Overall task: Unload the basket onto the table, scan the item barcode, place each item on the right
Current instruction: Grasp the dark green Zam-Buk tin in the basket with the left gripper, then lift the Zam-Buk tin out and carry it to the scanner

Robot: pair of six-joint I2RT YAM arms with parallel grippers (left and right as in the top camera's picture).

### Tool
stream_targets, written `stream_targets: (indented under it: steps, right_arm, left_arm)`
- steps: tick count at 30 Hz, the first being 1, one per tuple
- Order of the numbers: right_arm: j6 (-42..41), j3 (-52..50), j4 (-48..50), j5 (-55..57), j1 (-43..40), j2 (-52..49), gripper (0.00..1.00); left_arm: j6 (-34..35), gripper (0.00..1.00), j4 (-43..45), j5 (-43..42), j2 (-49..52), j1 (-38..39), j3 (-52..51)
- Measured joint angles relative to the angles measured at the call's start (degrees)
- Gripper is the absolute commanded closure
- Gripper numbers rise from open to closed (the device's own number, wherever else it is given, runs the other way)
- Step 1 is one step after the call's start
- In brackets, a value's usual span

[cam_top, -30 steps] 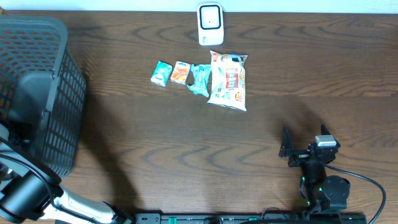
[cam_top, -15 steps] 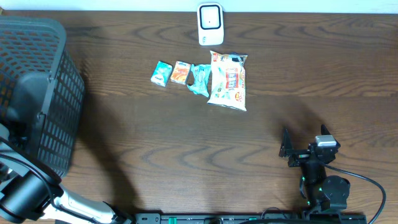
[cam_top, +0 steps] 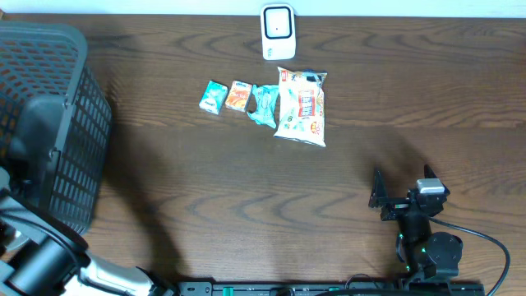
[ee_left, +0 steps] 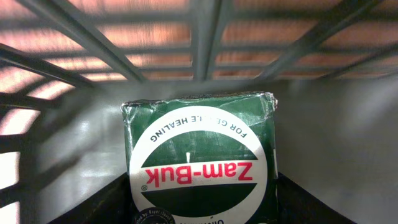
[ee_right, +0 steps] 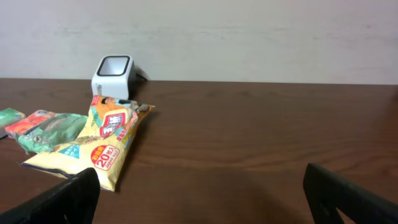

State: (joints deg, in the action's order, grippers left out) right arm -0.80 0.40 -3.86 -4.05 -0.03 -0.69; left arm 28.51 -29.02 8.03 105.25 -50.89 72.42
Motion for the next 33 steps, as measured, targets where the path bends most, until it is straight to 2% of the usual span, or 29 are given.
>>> stream_targets:
  steps: [5,16,22,27,33]
  right_arm:
    - [0.0,0.0,0.0,0.0,0.0,0.0,0.01]
    - [0.0,0.0,0.0,0.0,0.0,0.0,0.01]
    - [0.0,0.0,0.0,0.0,0.0,0.0,0.01]
    - [0.0,0.0,0.0,0.0,0.0,0.0,0.01]
    - [0.0,0.0,0.0,0.0,0.0,0.0,0.01]
  left_arm:
    - [0.0,0.34,-0.4,-3.7,-8.2,0.4,0.0]
    - [0.0,0.34,2.9,-21.0,-24.9,7.7,0.0]
    - [0.1,0.35,8.0,-24.1,-33.6,13.0,0.0]
    - [1.9,0.34,8.7,-24.5,-39.9,16.2,0.0]
    - [3.0,0.35,8.7,-25.8,-41.4,27.0,-0.1]
